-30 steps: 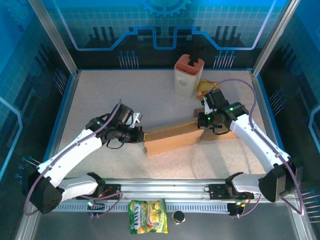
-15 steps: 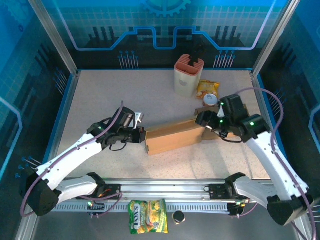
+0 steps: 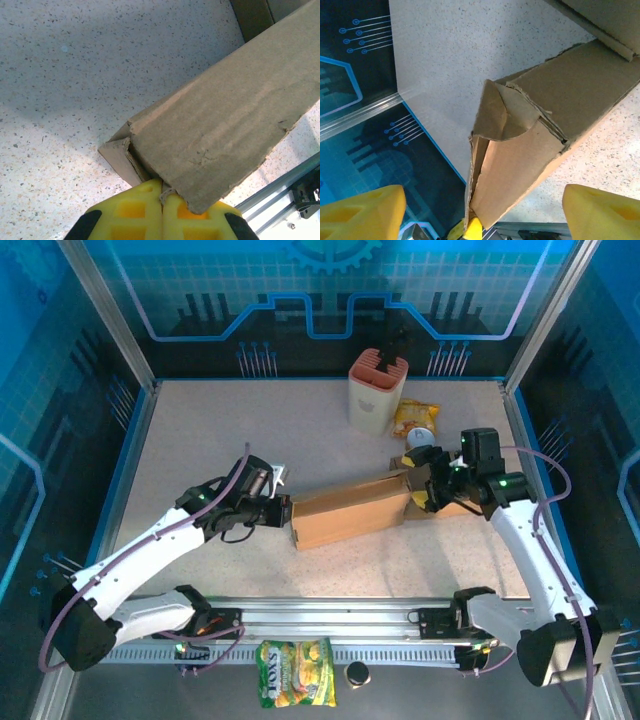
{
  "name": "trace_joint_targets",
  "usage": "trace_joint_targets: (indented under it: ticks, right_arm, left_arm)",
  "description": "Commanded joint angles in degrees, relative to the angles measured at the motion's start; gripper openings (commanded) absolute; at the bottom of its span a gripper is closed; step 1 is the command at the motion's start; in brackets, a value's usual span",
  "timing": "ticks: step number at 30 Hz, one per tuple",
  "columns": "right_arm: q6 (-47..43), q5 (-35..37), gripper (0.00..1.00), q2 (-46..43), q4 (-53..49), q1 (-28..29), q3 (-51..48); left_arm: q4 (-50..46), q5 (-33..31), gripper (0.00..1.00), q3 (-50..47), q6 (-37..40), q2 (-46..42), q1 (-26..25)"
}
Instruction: Fold the paper box
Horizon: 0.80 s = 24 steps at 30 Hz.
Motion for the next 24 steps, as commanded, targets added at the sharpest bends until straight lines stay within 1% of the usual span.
trace_joint_targets:
  ticks: [1,2,3,5,6,7,9,10,11,13,14,16,18,19,20,21,22,24]
  right_arm:
    - [0.94,-2.08,0.74,0.11,-2.40,-1.14,4.00]
    - [-2.43,-1.28,0.72,0.97,-4.73,-1.05,6.11]
    - [-7.55,-0.16,0.67,2.32,-7.76,-1.04,8.75]
    - [-23.20,5.06,0.53,5.29,-14.53,-0.60,14.21]
    - [-31.55,10.01,0.50,6.82,-18.85,0.29,16.60]
    - [-38.66,12.64,0.50,7.66,-20.60,0.51,17.12]
    - [-48.40,14.36,0.57,7.63,-19.48,0.68,14.76]
    - [-51.31,14.52,0.62,7.54,-19.16,0.20,13.28]
    - [-51.98,14.29,0.66,7.68,-19.79,-0.28,12.98]
    - [-48.36,14.00,0.72,8.91,-22.62,-0.60,14.57]
    - [-44.94,13.27,0.73,9.50,-23.88,-0.57,15.29]
    - [-33.82,10.49,0.77,10.19,-25.30,-0.28,16.20]
    - [-23.44,8.08,0.78,9.14,-22.22,1.81,14.80]
    - [-17.77,8.69,0.81,7.89,-19.86,3.24,13.65]
    - [-12.79,10.00,0.89,6.66,-17.71,4.77,12.48]
    - [-7.25,10.98,1.00,5.34,-15.28,6.20,10.96]
    - [-2.62,11.16,1.00,4.45,-12.85,7.38,9.52]
    - [3.28,10.61,1.00,4.32,-11.15,8.76,7.94]
  left_arm:
    - [-7.58,-2.00,0.00,-1.80,0.69,1.78,-0.71]
    - [-7.59,-1.99,0.00,-1.60,0.75,1.81,-0.74]
    - [-7.56,-2.10,0.00,-1.57,0.82,1.99,-0.78]
    - [-7.41,-2.18,0.00,-1.43,0.79,2.18,-0.84]
    - [-7.35,-2.14,0.00,-1.39,0.83,2.20,-0.87]
    - [-7.22,-2.27,0.00,-1.45,0.88,2.15,-0.88]
    - [-7.21,-2.42,0.00,-1.34,0.89,2.16,-0.99]
    - [-7.31,-2.44,0.00,-1.23,0.92,2.09,-1.06]
    - [-7.32,-2.53,0.00,-1.26,1.06,2.00,-1.08]
    - [-7.64,-2.71,0.00,-1.02,1.36,1.90,-1.36]
    - [-7.81,-2.74,0.00,-0.93,1.45,1.83,-1.45]
    - [-7.83,-2.96,0.00,-0.90,1.74,1.55,-1.73]
    - [-7.63,-3.21,0.00,-1.05,2.06,1.34,-2.05]
    - [-7.44,-3.39,0.00,-1.12,2.10,1.25,-2.24]
    - [-7.33,-3.58,0.00,-1.27,2.15,1.11,-2.43]
    - [-7.34,-3.79,0.00,-1.27,2.16,1.12,-2.62]
    - [-7.37,-4.02,0.00,-1.25,2.16,1.07,-2.77]
    - [-7.30,-4.20,0.00,-1.25,2.16,1.10,-2.92]
